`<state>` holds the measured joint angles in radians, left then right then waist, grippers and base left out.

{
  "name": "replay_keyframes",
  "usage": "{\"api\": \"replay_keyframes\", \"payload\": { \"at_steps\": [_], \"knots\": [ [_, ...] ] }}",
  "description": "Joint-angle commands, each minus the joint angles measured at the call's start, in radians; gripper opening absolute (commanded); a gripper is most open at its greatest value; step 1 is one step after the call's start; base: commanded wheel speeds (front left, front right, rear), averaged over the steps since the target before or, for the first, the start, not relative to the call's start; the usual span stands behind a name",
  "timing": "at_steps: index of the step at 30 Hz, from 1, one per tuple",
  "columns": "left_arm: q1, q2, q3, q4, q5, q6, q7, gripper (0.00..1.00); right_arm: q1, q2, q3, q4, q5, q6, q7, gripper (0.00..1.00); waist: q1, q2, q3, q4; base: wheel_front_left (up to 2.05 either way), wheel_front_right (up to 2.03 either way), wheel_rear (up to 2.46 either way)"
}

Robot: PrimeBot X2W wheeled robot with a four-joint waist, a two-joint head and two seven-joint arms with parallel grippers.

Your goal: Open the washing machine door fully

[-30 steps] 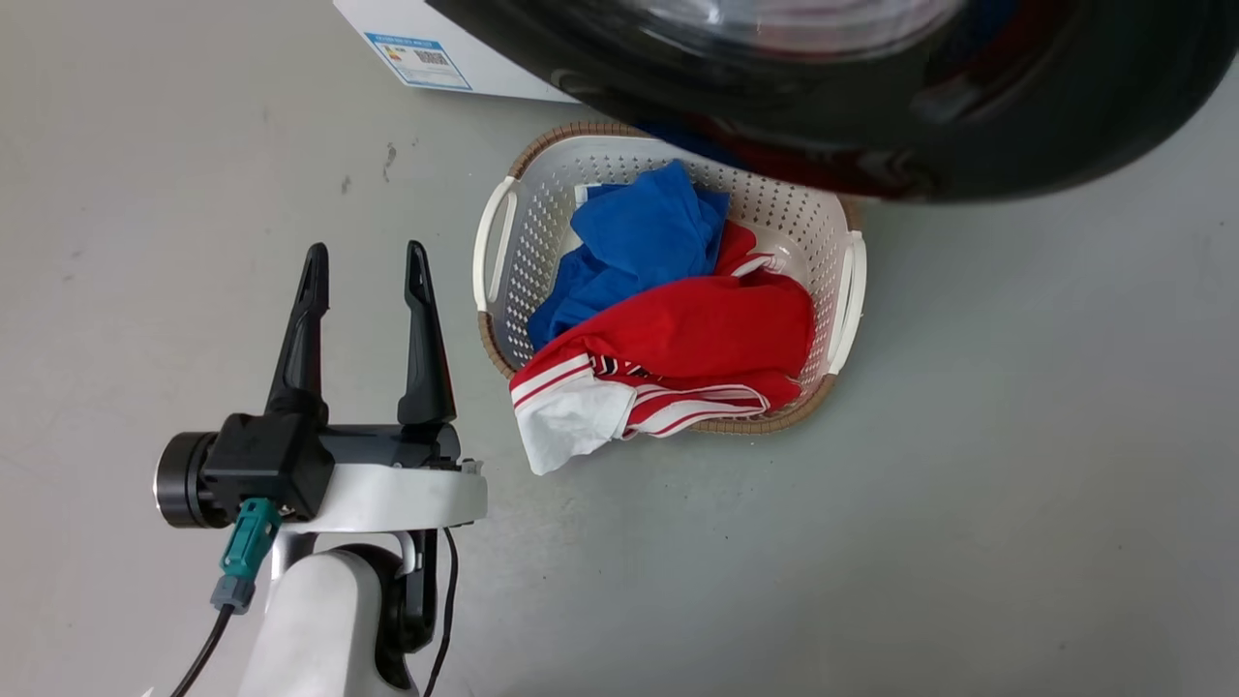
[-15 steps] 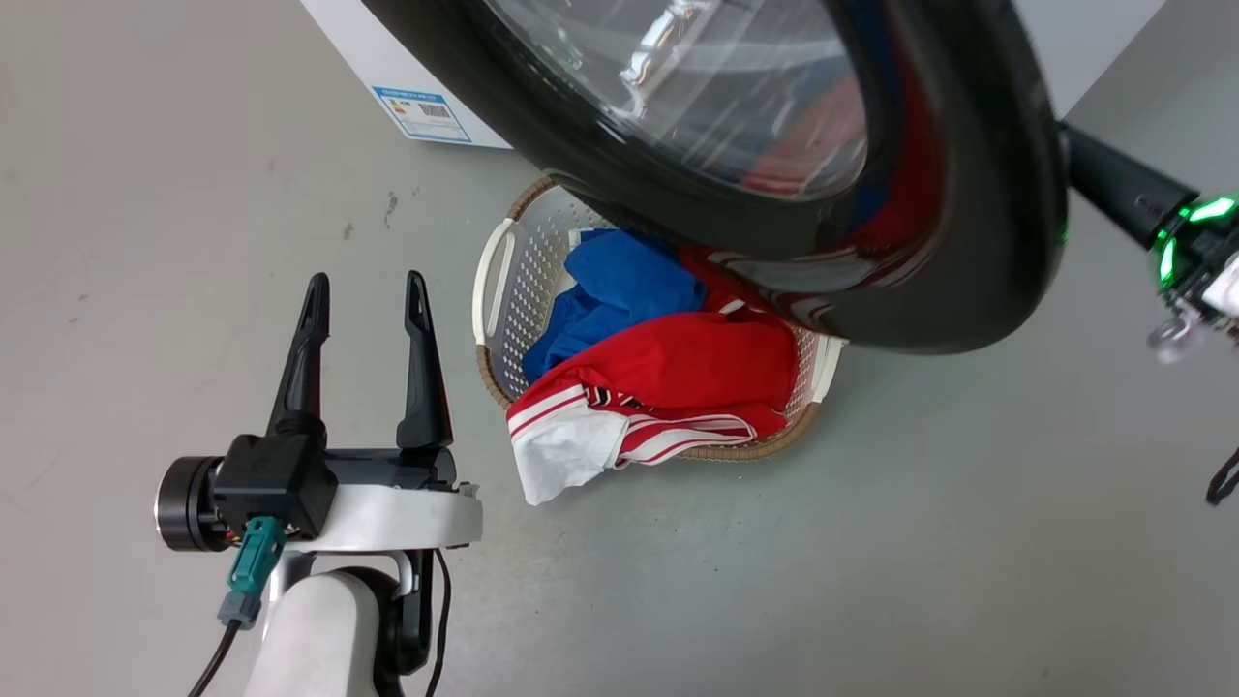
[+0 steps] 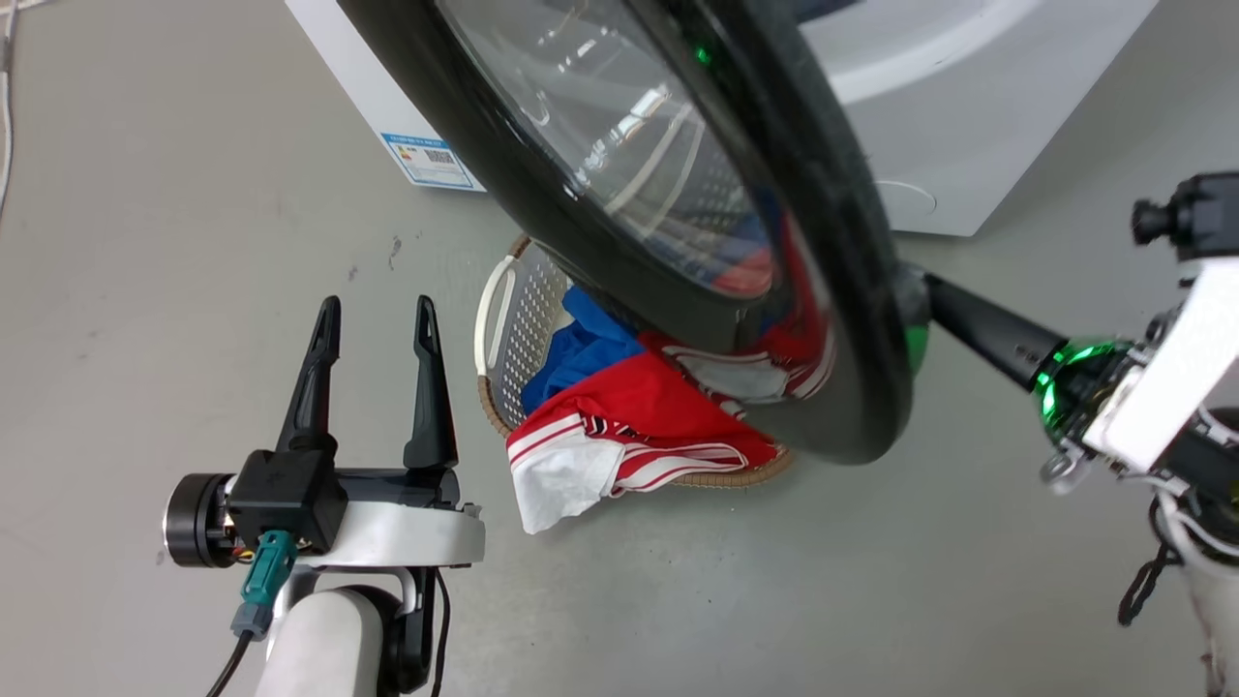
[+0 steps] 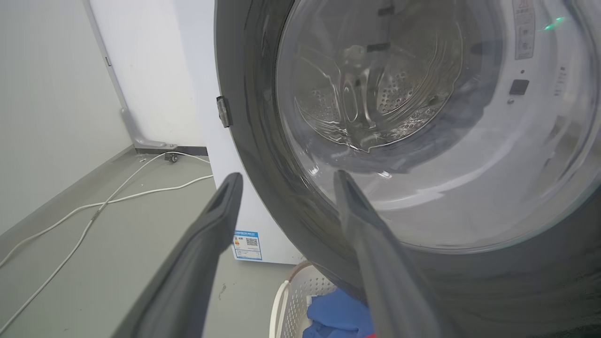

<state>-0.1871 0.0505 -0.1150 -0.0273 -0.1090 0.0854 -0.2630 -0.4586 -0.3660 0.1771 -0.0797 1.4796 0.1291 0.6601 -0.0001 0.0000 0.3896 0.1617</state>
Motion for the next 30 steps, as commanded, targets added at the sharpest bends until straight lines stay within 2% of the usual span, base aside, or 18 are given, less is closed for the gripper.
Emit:
{"api": "replay_keyframes", "payload": {
  "at_steps": [1, 21, 30],
  "knots": [
    [0.013, 0.000, 0.002, 0.004, 0.008, -0.003, -0.003, 1.00, 0.035, 0.012, 0.019, -0.010, 0.008, 0.003, -0.005, 0.00, 0.0001, 0.0000, -0.016, -0.002, 0.00, 0.00, 0.00],
    [0.061, 0.000, -0.015, 0.030, 0.027, -0.017, -0.003, 1.00, 0.195, 0.118, 0.182, -0.025, 0.048, 0.003, -0.057, 0.00, 0.0001, 0.0000, -0.109, 0.020, 0.00, 0.00, 0.00],
    [0.073, 0.000, -0.024, 0.037, 0.029, -0.020, -0.003, 1.00, 0.234, 0.145, 0.246, -0.006, 0.058, 0.003, -0.060, 0.00, 0.0001, 0.0000, -0.135, 0.032, 0.00, 0.00, 0.00]
  ]
}}
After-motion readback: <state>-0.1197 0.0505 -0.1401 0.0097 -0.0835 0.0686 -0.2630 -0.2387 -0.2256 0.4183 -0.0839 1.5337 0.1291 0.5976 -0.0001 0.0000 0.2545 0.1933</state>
